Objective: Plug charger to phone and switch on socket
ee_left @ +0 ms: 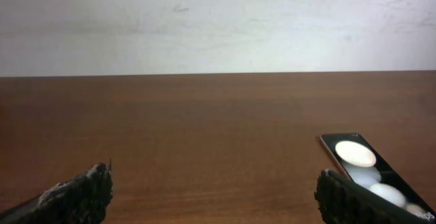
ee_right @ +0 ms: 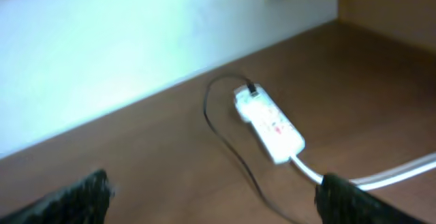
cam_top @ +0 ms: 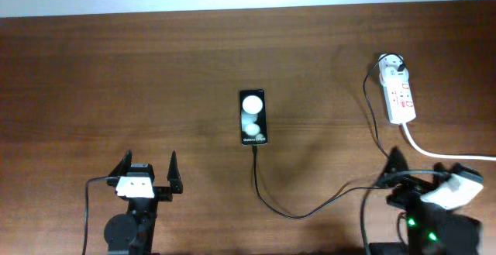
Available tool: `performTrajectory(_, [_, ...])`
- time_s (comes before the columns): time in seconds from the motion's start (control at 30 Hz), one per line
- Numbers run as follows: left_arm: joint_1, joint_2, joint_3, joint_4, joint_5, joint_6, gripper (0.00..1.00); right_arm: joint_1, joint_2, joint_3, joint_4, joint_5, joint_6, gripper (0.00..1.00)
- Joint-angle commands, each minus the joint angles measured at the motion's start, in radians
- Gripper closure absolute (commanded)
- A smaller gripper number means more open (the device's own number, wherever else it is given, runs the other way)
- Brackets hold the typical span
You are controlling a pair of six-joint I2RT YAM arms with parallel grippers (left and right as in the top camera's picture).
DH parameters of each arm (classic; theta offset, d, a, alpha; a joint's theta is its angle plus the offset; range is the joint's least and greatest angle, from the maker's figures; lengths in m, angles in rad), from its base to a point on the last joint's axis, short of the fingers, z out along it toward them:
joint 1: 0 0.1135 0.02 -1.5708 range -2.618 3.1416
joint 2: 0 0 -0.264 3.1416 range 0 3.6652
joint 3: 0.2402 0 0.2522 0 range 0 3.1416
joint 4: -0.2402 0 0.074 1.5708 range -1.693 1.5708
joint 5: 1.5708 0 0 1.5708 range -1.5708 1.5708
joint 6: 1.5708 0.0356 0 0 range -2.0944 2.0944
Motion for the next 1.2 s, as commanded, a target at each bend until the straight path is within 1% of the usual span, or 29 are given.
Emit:
performTrajectory(0.0, [0.004,-0.005,-0.006,0.000,0.010,0.016,0.01,-0.005,-0.047,-0.237,0.264,-0.072,-0.010,0.01])
performTrajectory(0.07, [0.004,-0.005,-0.006,0.000,0.010,0.016,0.01,-0.005,-0.087,-0.362,0.433,-0.077,-0.010,0.01])
performTrajectory(0.13, [0.004,-0.005,-0.006,0.001,0.010,0.016,0.01,-0.005,-0.138,-0.428,0.514,-0.077,-0.010,0.01])
performTrajectory(0.2, [0.004,-0.005,-0.006,0.001,0.010,0.016,0.01,-0.005,-0.139,-0.457,0.558,-0.077,-0.010,0.01])
performTrajectory(0.33, [0.004,-0.005,-0.006,0.001,0.010,0.016,0.01,-0.006,-0.139,-0.496,0.566,-0.077,-0.010,0.01])
performTrajectory(0.43, [0.004,-0.005,-0.006,0.000,0.010,0.016,0.01,-0.005,-0.139,-0.563,0.654,-0.078,-0.002,0.01])
performTrajectory(0.7, [0.004,-0.005,-0.006,0.001,0.010,0.016,0.01,-0.005,-0.139,-0.589,0.651,-0.086,-0.002,0.01])
performTrajectory(0.87, [0.004,-0.005,-0.006,0.000,0.010,0.016,0.01,-0.005,-0.139,-0.589,0.736,-0.086,-0.002,0.01])
performTrajectory(0.9, [0.004,-0.005,-0.006,0.000,0.010,0.016,0.01,-0.005,-0.139,-0.589,0.702,-0.086,-0.003,0.01])
performTrajectory(0.93, [0.004,-0.005,-0.006,0.001,0.010,0.016,0.01,-0.006,-0.139,-0.589,0.616,-0.087,-0.004,0.01])
performTrajectory(1.17, [0.004,-0.005,-0.006,0.000,0.010,0.016,0.01,-0.005,-0.139,-0.589,0.624,-0.096,-0.010,0.01])
